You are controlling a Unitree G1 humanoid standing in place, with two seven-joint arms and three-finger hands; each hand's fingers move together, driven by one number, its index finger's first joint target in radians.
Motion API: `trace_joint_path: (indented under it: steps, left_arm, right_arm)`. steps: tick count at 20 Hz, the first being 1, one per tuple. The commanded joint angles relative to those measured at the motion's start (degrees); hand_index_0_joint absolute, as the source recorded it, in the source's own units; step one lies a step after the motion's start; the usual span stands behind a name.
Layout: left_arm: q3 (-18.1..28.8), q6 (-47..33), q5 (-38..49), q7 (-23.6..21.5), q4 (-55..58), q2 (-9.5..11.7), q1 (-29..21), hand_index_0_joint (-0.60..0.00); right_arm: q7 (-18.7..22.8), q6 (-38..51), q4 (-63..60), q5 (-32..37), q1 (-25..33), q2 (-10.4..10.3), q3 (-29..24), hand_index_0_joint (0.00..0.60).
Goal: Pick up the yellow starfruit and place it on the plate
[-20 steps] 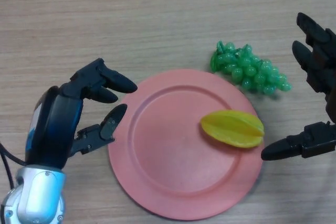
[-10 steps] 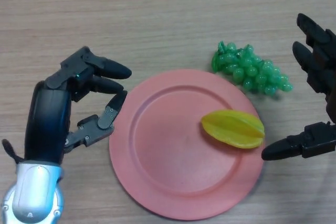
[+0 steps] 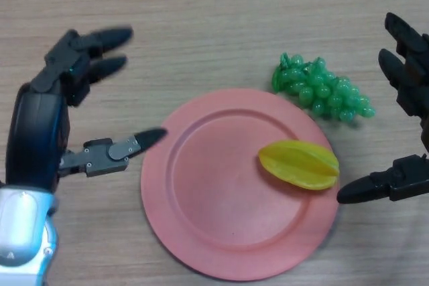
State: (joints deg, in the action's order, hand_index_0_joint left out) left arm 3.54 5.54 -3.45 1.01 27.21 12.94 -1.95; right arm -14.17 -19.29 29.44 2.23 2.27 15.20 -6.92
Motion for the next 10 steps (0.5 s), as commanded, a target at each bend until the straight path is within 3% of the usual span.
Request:
trace_joint_path:
  steps: [1,6,10]
  left_arm:
    - [3.1,-8.7,-1.1,-2.1,0.9,1.2,-1.4,0.000]
    - [6.3,-13.4,-0.2,2.2,-0.4,2.4,0.5,0.000]
    - [8.6,-13.8,1.9,5.0,0.5,2.0,3.8,0.000]
  right_arm:
    - [-0.1,7.4,2.1,4.1,2.3,2.3,-4.7,0.000]
    - [0.7,8.0,4.0,4.2,0.2,1.9,-5.5,0.000]
    - [0.9,9.1,4.8,4.1,-1.1,1.2,-5.1,0.000]
